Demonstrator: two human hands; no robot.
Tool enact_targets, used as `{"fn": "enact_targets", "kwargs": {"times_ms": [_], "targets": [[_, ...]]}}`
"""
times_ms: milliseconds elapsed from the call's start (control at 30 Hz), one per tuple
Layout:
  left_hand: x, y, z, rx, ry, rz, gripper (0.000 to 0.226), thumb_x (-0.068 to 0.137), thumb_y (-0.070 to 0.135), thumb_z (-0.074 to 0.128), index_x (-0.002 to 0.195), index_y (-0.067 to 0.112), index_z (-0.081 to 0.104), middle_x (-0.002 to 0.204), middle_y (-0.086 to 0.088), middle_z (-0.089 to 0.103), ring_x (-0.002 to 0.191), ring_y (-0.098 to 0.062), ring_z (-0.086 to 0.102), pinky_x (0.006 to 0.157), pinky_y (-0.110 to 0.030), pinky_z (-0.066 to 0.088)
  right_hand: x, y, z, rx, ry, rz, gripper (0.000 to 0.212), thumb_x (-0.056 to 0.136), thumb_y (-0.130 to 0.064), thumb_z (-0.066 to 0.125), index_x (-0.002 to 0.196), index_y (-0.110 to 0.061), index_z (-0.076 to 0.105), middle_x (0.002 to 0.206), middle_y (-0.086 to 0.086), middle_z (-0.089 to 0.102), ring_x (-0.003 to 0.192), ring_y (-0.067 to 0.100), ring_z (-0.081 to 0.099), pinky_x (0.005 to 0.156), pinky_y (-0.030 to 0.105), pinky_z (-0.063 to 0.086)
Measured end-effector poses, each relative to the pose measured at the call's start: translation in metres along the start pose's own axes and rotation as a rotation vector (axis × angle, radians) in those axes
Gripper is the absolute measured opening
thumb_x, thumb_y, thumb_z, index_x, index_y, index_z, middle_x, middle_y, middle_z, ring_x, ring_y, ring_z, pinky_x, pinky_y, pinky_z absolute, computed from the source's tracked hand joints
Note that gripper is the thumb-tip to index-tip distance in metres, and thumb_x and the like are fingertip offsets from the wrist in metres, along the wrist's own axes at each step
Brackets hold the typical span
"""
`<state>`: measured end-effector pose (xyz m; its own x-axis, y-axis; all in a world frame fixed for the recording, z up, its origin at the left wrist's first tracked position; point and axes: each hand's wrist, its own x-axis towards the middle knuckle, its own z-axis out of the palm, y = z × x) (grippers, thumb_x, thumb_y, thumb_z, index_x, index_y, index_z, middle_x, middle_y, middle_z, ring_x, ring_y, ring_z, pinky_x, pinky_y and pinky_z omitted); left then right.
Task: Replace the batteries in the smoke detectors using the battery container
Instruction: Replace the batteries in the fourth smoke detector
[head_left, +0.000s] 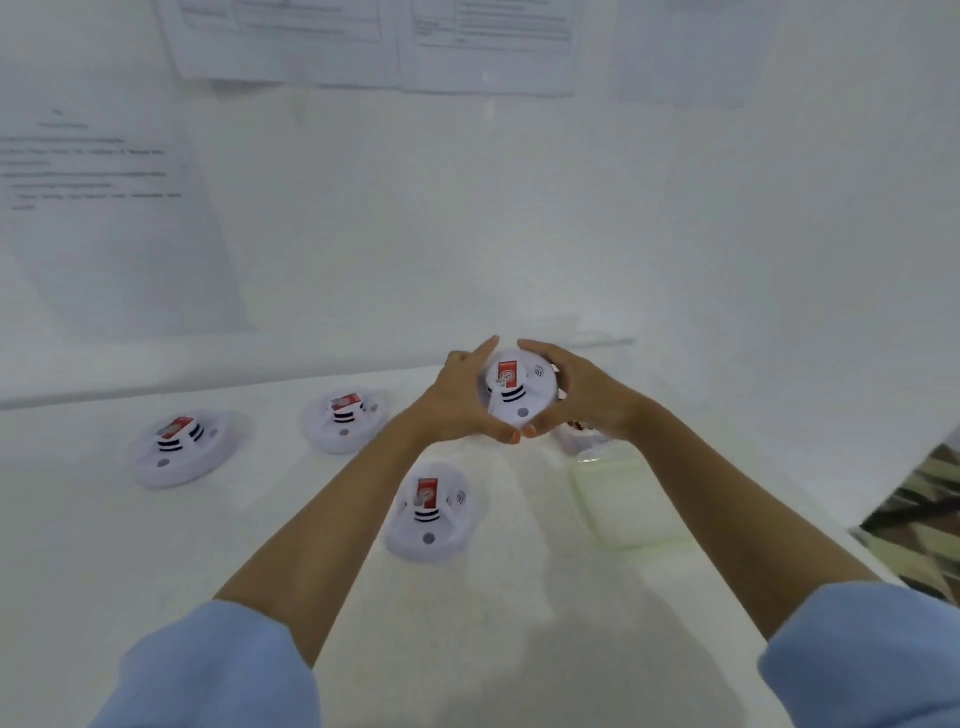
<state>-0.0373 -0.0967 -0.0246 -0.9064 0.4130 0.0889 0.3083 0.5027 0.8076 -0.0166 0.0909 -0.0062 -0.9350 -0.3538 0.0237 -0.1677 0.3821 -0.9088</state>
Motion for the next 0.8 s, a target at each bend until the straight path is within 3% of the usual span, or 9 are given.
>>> {"fn": "enact_targets", "kwargs": {"times_ms": [133, 267, 367, 433, 500, 567, 633, 700, 800], "targets": [[0.033, 0.019, 0.036, 0.002, 0.058, -0.002, 0.126, 0.059, 0.019, 0.087, 0.147, 0.035, -0.002, 0.124, -0.005, 0.026, 0.114, -0.018, 0.036, 0.097, -0.030, 0.038, 0.004, 0.009, -0.045, 0.011, -0.081, -0.034, 0.092, 0.068, -0.005, 0.078, 0.142, -0.025, 0.027, 0.130, -0.012, 0.046, 0.122, 0.011, 0.048, 0.096, 0.026, 0.048], [0.048, 0.026, 0.050, -0.228, 0.110, 0.037, 0.117, 0.050, 0.016, 0.089, 0.142, 0.034, 0.019, 0.132, -0.003, 0.033, 0.118, -0.019, 0.040, 0.093, -0.032, 0.047, 0.011, 0.013, -0.074, 0.361, -0.088, -0.017, 0.085, 0.069, -0.037, 0.065, 0.143, -0.022, 0.025, 0.140, -0.006, 0.039, 0.122, 0.016, 0.048, 0.098, 0.030, 0.046], [0.052, 0.027, 0.056, -0.489, 0.145, 0.052, 0.111, 0.054, 0.002, 0.086, 0.140, 0.027, 0.022, 0.135, -0.003, 0.040, 0.120, -0.021, 0.046, 0.090, -0.038, 0.052, 0.017, 0.026, -0.083, 0.342, -0.030, 0.058, 0.065, 0.084, -0.045, 0.052, 0.141, -0.021, 0.033, 0.135, -0.003, 0.046, 0.108, 0.015, 0.055, 0.093, 0.031, 0.049], [0.058, 0.022, 0.062, -0.536, 0.161, 0.074, 0.110, 0.052, 0.009, 0.088, 0.140, 0.019, 0.024, 0.134, -0.012, 0.047, 0.122, -0.028, 0.049, 0.095, -0.050, 0.049, 0.019, 0.034, -0.082, 0.248, -0.119, 0.126, 0.045, 0.094, -0.042, 0.042, 0.134, -0.021, 0.044, 0.125, 0.000, 0.056, 0.101, 0.017, 0.059, 0.088, 0.032, 0.050], [0.059, 0.020, 0.067, -0.540, 0.173, 0.064, 0.110, 0.052, 0.014, 0.090, 0.141, 0.017, 0.026, 0.134, -0.016, 0.049, 0.124, -0.032, 0.049, 0.096, -0.055, 0.046, 0.021, 0.037, -0.077, 0.327, -0.204, 0.150, 0.035, 0.096, -0.037, 0.041, 0.120, -0.015, 0.054, 0.107, 0.004, 0.063, 0.089, 0.019, 0.063, 0.083, 0.035, 0.054], [0.057, 0.023, 0.069, -0.528, 0.200, 0.060, 0.113, 0.050, 0.018, 0.091, 0.142, 0.018, 0.025, 0.138, -0.012, 0.046, 0.126, -0.028, 0.047, 0.094, -0.048, 0.050, 0.023, 0.037, -0.075, 0.494, -0.202, 0.125, 0.027, 0.095, -0.027, 0.045, 0.114, -0.010, 0.054, 0.102, 0.007, 0.063, 0.082, 0.020, 0.064, 0.076, 0.035, 0.058], [0.056, 0.023, 0.073, -0.495, 0.286, 0.100, 0.114, 0.048, 0.013, 0.088, 0.141, 0.020, 0.022, 0.141, -0.005, 0.042, 0.127, -0.017, 0.046, 0.093, -0.032, 0.051, 0.026, 0.038, -0.076, 0.585, -0.129, 0.097, 0.028, 0.093, -0.018, 0.050, 0.118, -0.007, 0.050, 0.108, 0.011, 0.061, 0.084, 0.021, 0.066, 0.071, 0.034, 0.059], [0.055, 0.024, 0.076, -0.460, 0.368, 0.162, 0.115, 0.050, 0.001, 0.086, 0.140, 0.022, 0.019, 0.135, 0.001, 0.042, 0.120, -0.002, 0.049, 0.089, -0.023, 0.051, 0.028, 0.041, -0.079, 0.561, -0.063, 0.090, 0.036, 0.091, -0.014, 0.054, 0.125, -0.007, 0.044, 0.114, 0.014, 0.059, 0.088, 0.025, 0.065, 0.070, 0.036, 0.060], [0.056, 0.026, 0.077, -0.374, 0.396, 0.219, 0.113, 0.052, -0.012, 0.084, 0.139, 0.024, 0.021, 0.131, 0.005, 0.043, 0.113, 0.006, 0.049, 0.081, -0.017, 0.051, 0.029, 0.044, -0.081, 0.426, -0.040, 0.058, 0.040, 0.089, -0.014, 0.057, 0.126, -0.014, 0.042, 0.116, 0.015, 0.058, 0.092, 0.027, 0.065, 0.069, 0.035, 0.060]]}}
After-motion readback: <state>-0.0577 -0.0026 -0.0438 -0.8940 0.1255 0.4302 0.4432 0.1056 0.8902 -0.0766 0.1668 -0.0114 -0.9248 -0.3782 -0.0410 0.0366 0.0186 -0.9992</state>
